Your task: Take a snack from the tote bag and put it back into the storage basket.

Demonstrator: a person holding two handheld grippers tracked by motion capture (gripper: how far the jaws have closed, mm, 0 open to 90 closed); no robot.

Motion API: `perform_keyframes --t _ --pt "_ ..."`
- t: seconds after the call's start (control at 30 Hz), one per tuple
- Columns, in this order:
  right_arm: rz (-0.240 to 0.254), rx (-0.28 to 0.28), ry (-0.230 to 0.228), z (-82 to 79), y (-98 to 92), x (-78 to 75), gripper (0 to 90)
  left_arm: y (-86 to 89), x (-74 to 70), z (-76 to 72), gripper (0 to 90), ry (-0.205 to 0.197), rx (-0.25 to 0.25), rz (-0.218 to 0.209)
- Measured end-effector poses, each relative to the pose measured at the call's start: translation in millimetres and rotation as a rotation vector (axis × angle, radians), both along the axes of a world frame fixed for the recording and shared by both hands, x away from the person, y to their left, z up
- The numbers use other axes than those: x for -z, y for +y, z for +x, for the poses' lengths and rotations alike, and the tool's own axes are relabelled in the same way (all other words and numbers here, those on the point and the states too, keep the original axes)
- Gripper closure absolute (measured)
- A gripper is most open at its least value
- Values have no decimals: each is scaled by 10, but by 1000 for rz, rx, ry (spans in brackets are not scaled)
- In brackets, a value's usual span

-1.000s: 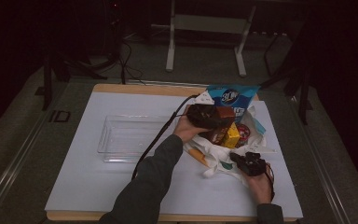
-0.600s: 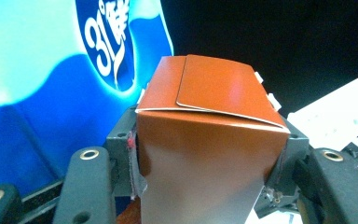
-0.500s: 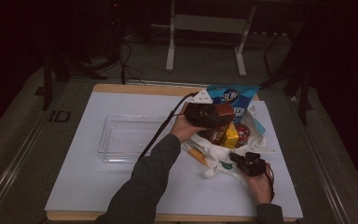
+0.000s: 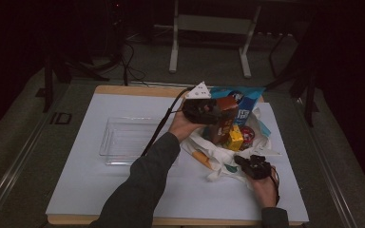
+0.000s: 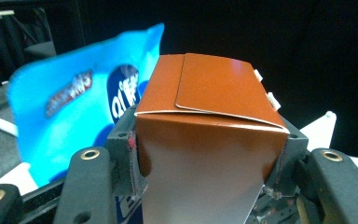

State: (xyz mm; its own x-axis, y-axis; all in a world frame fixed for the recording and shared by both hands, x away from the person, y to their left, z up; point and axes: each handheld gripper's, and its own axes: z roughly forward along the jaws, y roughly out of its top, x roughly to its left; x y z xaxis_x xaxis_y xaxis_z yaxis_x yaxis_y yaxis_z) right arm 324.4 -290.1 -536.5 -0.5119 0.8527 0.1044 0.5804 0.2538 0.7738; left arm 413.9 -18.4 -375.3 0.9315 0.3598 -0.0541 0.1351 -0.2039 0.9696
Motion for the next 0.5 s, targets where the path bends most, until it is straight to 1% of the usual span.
perform_keyframes --t 0.13,0.3,0.4,0.43,0.47,0.5 --pt "1 0 1 1 -1 0 882 55 -81 -37 427 -6 14 -18" --pt "-1 0 0 -1 2 -1 882 107 -143 -91 427 -20 27 -7" --pt "-1 1 0 -1 2 -1 882 153 -190 -133 427 -30 34 -9" --pt "-1 1 1 -2 4 -1 881 190 -226 -160 427 -35 40 -10" --pt "-1 1 1 -2 4 -1 881 190 -226 -160 427 -35 40 -10" --pt "-1 1 1 -2 3 -1 882 226 -260 -184 427 -37 50 -21"
